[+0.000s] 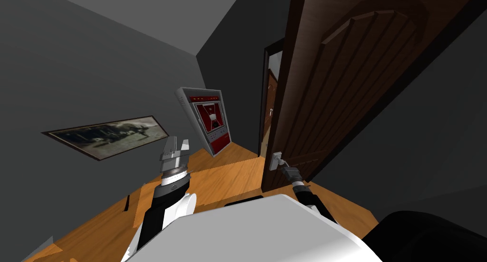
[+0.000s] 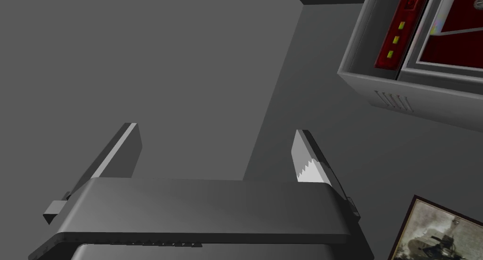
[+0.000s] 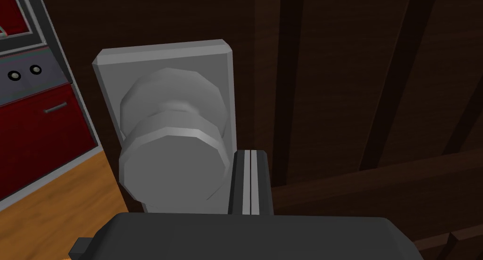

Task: Pull the door open

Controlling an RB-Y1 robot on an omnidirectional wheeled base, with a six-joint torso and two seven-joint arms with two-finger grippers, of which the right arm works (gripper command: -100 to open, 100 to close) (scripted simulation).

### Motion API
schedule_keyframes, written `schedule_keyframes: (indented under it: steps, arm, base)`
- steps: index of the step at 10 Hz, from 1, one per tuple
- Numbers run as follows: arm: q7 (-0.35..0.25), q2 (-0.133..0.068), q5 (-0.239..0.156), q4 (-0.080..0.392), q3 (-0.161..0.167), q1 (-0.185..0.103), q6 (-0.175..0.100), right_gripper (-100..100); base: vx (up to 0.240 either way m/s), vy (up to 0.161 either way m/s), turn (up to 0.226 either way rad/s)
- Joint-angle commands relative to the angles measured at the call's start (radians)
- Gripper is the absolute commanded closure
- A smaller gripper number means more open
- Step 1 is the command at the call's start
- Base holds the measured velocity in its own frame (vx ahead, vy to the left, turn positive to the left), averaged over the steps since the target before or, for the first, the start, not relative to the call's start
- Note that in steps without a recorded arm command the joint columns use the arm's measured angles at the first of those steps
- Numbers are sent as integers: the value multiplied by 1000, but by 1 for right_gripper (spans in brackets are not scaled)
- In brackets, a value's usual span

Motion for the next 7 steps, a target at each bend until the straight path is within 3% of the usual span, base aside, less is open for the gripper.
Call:
schedule_keyframes:
  steps: [1, 7]
  arm:
    - [-4, 0, 11, -4, 31, -8, -5, -100]
    - [-12, -10, 22, -6, 53, -12, -16, -100]
  base:
    - [-100, -39, 39]
    - [-58, -25, 32]
